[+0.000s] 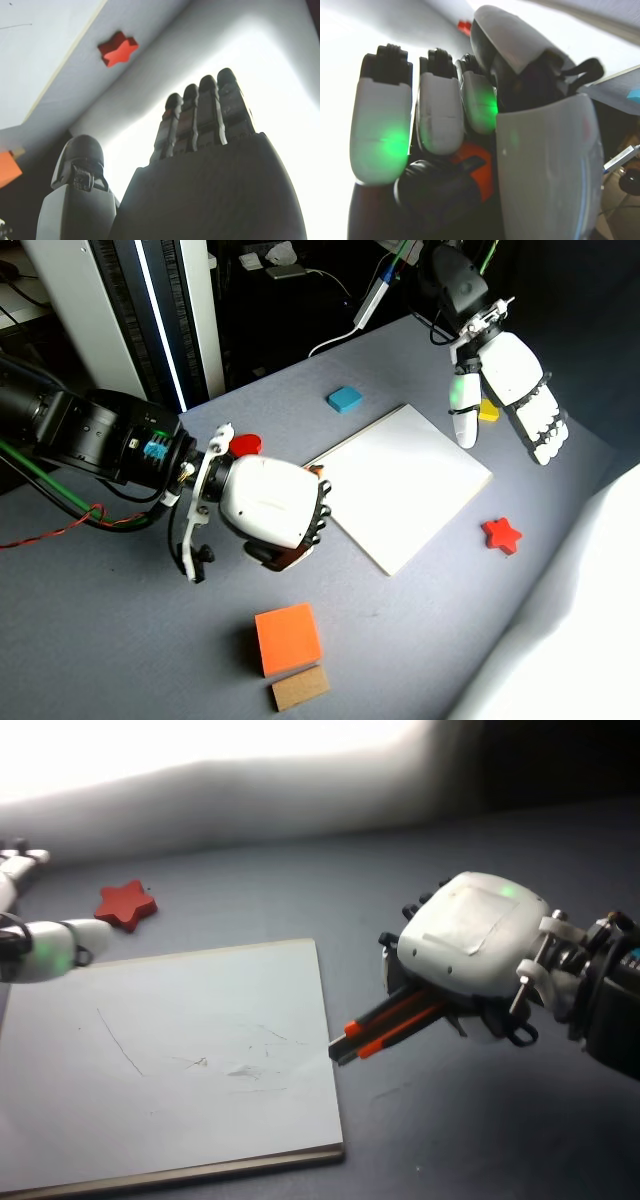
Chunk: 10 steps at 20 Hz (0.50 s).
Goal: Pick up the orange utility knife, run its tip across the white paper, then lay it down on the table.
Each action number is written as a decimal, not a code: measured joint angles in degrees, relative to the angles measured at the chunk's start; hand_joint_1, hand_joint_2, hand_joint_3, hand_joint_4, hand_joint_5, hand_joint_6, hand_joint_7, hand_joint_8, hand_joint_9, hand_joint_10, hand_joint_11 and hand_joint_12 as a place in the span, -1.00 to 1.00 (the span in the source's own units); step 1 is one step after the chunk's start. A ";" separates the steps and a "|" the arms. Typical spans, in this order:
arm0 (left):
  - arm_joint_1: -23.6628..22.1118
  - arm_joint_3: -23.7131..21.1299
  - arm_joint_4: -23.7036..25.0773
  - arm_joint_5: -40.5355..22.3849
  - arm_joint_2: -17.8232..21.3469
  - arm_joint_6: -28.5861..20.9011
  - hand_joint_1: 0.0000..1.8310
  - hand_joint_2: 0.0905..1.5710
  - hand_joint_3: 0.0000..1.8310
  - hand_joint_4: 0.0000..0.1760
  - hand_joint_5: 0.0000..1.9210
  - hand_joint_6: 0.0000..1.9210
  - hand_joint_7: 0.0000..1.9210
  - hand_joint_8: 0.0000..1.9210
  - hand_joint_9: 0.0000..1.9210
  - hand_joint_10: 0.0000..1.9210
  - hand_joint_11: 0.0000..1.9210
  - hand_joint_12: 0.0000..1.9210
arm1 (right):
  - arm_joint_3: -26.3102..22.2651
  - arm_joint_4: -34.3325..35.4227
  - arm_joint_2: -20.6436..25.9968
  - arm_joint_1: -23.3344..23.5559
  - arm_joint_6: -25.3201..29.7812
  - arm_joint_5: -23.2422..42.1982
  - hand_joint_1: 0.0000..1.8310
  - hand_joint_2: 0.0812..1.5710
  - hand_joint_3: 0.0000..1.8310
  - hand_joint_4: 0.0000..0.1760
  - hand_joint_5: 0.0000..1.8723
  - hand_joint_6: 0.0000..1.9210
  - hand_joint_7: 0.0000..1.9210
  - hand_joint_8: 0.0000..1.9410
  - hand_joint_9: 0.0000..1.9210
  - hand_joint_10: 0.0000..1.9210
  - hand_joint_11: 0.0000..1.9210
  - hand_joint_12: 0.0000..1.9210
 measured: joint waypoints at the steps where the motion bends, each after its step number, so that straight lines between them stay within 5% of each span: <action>1: -0.35 -0.39 0.42 0.22 -0.50 0.07 -1.00 0.57 -1.00 -1.00 -1.00 -1.00 -0.97 -0.99 -0.98 -0.99 -0.99 -0.99 | -0.44 -0.17 -0.02 -0.24 -0.15 0.02 0.61 0.07 -0.03 1.00 0.28 1.00 0.45 1.00 0.60 1.00 0.64 1.00; 2: -0.74 -0.92 0.42 0.57 -0.98 0.22 -1.00 0.57 -1.00 -1.00 -1.00 -1.00 -0.97 -0.99 -0.99 -1.00 -0.99 -1.00 | -0.70 -0.24 0.00 -0.63 -0.26 0.04 0.20 0.03 0.19 -1.00 -0.14 1.00 0.37 1.00 0.50 1.00 0.52 1.00; 3: -0.90 -1.51 0.87 0.55 -1.40 0.22 -1.00 0.57 -1.00 -1.00 -1.00 -1.00 -0.98 -1.00 -1.00 -1.00 -1.00 -1.00 | -0.81 -0.15 0.00 -0.74 -0.74 -0.26 0.29 -0.18 0.47 -1.00 -0.15 0.91 0.12 1.00 0.41 1.00 0.40 1.00; 4: -1.05 -2.21 1.14 0.68 -2.05 0.26 -1.00 0.57 -1.00 -1.00 -1.00 -1.00 -0.98 -1.00 -1.00 -1.00 -1.00 -1.00 | -1.03 -0.07 0.26 -0.92 -0.90 -0.31 0.43 -0.07 0.25 -1.00 -0.30 0.91 -0.13 0.90 -0.07 1.00 0.11 1.00; 5: -1.05 -2.75 1.36 0.63 -2.56 0.26 -1.00 0.57 -1.00 -1.00 -1.00 -1.00 -0.98 -1.00 -0.99 -1.00 -1.00 -1.00 | -1.40 -0.07 0.70 -0.98 -0.92 -0.46 0.41 0.13 -0.03 -1.00 -0.40 0.93 -0.28 0.82 -0.28 1.00 -0.20 1.00; 7: -1.20 -3.98 1.55 0.61 -3.63 0.28 -1.00 0.58 -1.00 -1.00 -1.00 -1.00 -0.98 -1.00 -1.00 -1.00 -1.00 -1.00 | -2.10 -0.11 1.53 -1.70 -0.94 -0.20 0.10 0.69 -0.79 -0.97 -0.55 0.86 -0.46 0.89 -0.62 1.00 -0.52 1.00; 8: -1.36 -4.74 1.79 0.59 -4.09 0.28 -1.00 0.57 -1.00 -1.00 -1.00 -1.00 -0.97 -1.00 -0.99 -1.00 -0.99 -0.99 | -2.60 -0.15 2.21 -2.14 -1.09 -0.48 0.18 0.59 -0.89 -1.00 -0.78 0.56 -0.71 0.64 -0.74 0.95 -0.68 1.00; 10: -1.36 -5.73 2.16 0.31 -4.57 0.46 -1.00 0.57 -1.00 -1.00 -1.00 -1.00 -0.98 -1.00 -1.00 -1.00 -1.00 -1.00 | -3.45 -0.07 3.10 -2.97 -0.90 -1.14 0.06 0.58 -0.83 -1.00 -0.98 0.26 -0.86 0.22 -0.94 0.75 -0.97 1.00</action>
